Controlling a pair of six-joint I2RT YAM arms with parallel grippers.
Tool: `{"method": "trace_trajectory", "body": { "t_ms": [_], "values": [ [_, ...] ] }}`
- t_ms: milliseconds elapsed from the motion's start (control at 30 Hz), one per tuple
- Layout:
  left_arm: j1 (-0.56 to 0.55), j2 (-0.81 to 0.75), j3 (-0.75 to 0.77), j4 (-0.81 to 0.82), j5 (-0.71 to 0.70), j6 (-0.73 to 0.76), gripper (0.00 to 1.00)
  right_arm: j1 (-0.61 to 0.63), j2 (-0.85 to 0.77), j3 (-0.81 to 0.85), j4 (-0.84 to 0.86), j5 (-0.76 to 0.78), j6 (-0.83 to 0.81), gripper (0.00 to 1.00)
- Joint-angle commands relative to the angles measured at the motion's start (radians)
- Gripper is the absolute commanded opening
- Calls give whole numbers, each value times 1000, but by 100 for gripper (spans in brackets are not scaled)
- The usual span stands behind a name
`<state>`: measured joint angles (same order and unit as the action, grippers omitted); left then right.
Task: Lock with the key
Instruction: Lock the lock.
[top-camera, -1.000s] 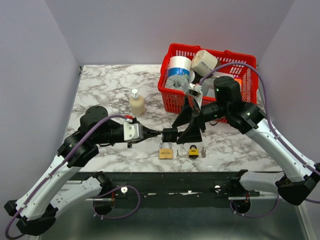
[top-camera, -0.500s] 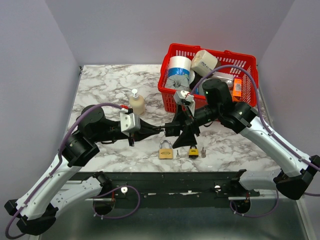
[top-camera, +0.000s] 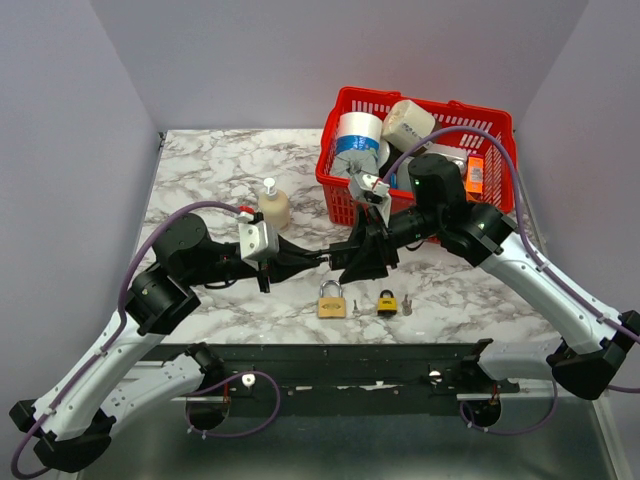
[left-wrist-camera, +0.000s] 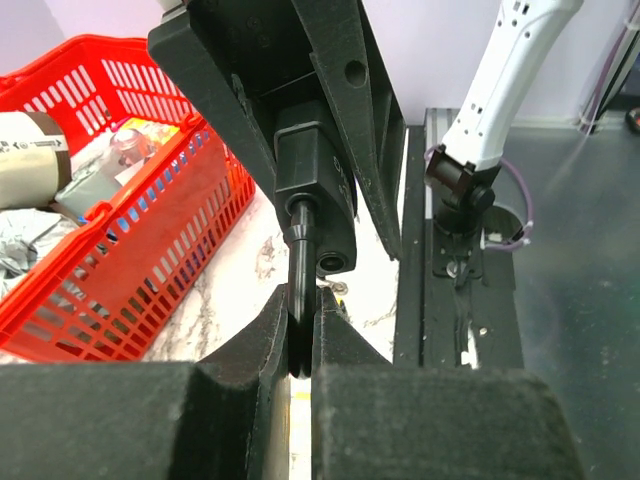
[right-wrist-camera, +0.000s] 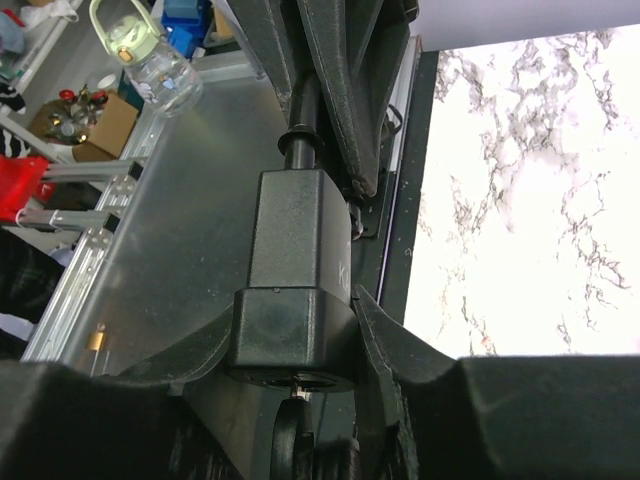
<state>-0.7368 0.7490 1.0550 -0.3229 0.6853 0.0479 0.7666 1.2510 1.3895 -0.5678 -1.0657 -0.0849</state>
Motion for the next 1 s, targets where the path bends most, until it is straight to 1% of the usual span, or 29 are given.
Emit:
{"method": "trace_trajectory", "body": {
  "t_ms": [0, 100, 167, 200, 333, 500, 667, 733, 800, 900, 933, 967],
  "values": [
    [-3, -13, -6, 127, -9, -111, 0, 8, -19, 14, 60, -7, 7, 2],
    [-3, -1, -3, 113, 3, -146, 0, 10, -22, 17, 60, 9, 19, 1],
    [-1, 1, 10, 93, 13, -158, 13, 10, -28, 11, 59, 22, 24, 1],
    [-1, 1, 14, 65, 14, -160, 24, 8, -36, 6, 59, 32, 25, 1],
    [0, -13, 26, 1, 42, -157, 36, 10, -54, -17, 62, 93, 11, 1],
    [1, -26, 34, -53, 11, -138, 43, 8, -73, -37, 88, 108, 30, 1],
    [2, -28, 42, -93, -30, -102, 45, 8, -87, -35, 92, 121, 34, 1],
    [2, -31, 45, -91, -44, -92, 42, 8, -88, -35, 92, 121, 36, 1],
    [2, -27, 48, -82, -26, -83, 37, 10, -90, -37, 94, 122, 40, 1],
    [2, -11, 56, -81, -38, -85, 33, 8, -90, -44, 117, 116, 60, 1],
    [2, -11, 53, -79, -39, -85, 31, 10, -90, -44, 120, 118, 63, 1],
    [2, -10, 51, -73, -36, -89, 26, 10, -90, -44, 124, 119, 66, 1]
  ]
}}
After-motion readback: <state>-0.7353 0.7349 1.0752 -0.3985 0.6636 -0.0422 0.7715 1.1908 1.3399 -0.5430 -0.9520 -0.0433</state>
